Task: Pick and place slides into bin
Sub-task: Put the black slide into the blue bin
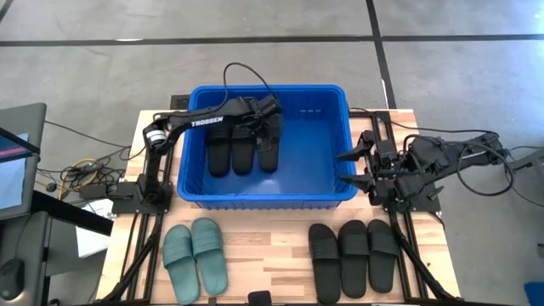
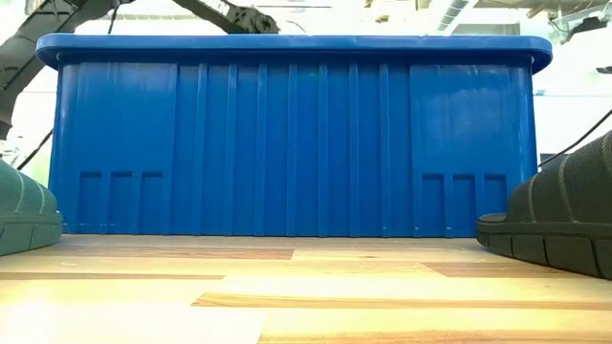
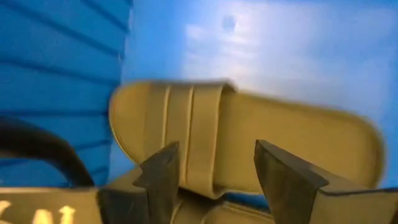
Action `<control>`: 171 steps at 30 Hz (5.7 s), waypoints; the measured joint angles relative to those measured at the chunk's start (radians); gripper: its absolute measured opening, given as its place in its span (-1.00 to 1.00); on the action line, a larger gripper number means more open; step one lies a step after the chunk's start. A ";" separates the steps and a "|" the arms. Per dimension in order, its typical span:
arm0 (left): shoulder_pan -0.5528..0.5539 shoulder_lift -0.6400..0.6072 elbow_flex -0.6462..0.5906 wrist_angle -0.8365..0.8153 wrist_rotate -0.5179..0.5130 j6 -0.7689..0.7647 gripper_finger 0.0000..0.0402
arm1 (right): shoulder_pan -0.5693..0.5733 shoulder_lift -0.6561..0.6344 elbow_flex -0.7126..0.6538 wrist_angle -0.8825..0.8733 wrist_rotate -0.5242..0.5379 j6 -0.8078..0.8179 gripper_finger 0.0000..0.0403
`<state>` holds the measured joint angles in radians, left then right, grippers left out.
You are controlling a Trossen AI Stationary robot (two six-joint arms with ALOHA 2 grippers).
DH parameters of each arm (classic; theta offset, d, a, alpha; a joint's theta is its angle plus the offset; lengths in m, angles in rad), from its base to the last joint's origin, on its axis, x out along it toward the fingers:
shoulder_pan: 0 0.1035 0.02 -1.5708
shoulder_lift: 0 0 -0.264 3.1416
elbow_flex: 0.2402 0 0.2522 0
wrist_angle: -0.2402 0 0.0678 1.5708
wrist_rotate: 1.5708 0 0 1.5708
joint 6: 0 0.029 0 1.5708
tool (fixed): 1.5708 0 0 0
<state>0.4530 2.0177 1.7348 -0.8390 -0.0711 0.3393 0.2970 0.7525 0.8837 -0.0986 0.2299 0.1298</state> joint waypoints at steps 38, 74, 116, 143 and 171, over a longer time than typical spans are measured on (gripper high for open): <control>-0.351 -0.434 0.310 -0.303 0.022 -0.104 -0.04 | 0.392 0.149 0.021 -0.076 0.219 0.510 0.32; -0.874 -0.441 0.310 -0.332 -0.413 -0.583 -0.04 | 0.746 0.827 0.119 -0.366 0.364 0.805 0.01; -1.095 -0.496 0.309 -0.591 -0.704 -0.740 -0.04 | 0.578 1.180 0.447 -0.923 0.318 0.760 -0.92; -1.095 -0.496 0.309 -0.658 -0.749 -0.718 -0.04 | 0.578 1.180 0.869 -1.281 0.371 0.813 -0.99; -1.432 -0.700 0.224 -0.732 -1.031 -0.866 -0.04 | 0.251 1.179 1.403 -1.473 0.736 0.425 -0.99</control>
<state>-0.9795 1.3179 1.9590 -1.5709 -1.1025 -0.5263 0.5479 1.9316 2.2871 -1.5715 0.9662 0.5551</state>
